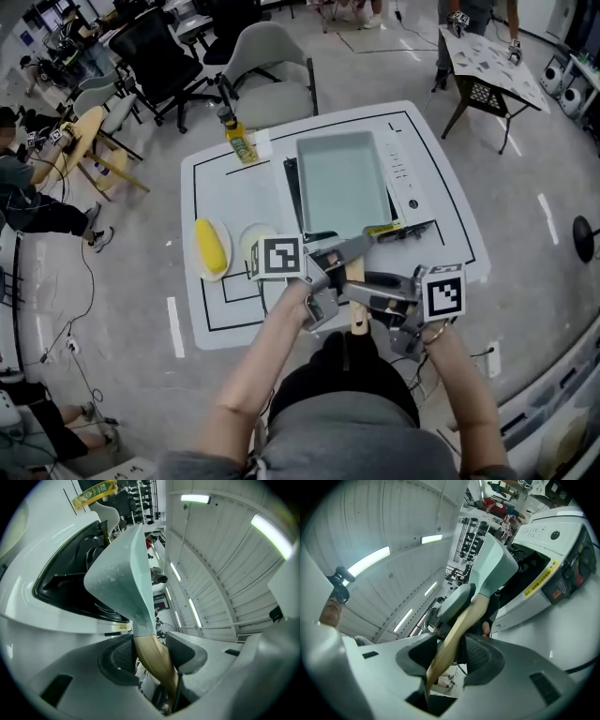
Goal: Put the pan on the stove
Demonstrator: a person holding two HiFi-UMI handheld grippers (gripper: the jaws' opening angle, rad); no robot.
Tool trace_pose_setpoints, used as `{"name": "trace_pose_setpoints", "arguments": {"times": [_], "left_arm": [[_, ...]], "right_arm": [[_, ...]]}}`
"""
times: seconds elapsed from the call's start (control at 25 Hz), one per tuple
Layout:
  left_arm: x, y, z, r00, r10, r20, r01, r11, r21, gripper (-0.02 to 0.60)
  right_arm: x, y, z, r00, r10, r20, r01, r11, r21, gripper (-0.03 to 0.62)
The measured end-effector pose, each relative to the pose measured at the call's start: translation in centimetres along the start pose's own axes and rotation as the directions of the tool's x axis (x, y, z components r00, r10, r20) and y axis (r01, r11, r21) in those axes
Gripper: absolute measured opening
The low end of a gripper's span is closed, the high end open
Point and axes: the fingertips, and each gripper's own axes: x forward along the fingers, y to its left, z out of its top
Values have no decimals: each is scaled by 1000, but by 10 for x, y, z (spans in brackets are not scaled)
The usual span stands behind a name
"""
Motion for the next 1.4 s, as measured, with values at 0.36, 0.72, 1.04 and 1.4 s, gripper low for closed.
{"name": "trace_pose_setpoints", "arguments": {"times": [0.36,0.72,1.04,1.4], "left_arm": [[15,8,20,997,25,78,-25,1000,-10,179],[25,20,30,993,46,105,-43,998,-35,179],[27,26,34,992,57,116,-50,997,-62,179],[26,28,36,991,51,124,-41,996,-82,179]], "right_arm": [[-8,-13,20,997,37,-74,-37,999,10,175],[-11,-28,30,993,53,-102,-51,998,29,175],[-10,-34,34,991,59,-118,-53,997,51,175],[-8,-35,36,990,62,-125,-53,996,71,173]]}}
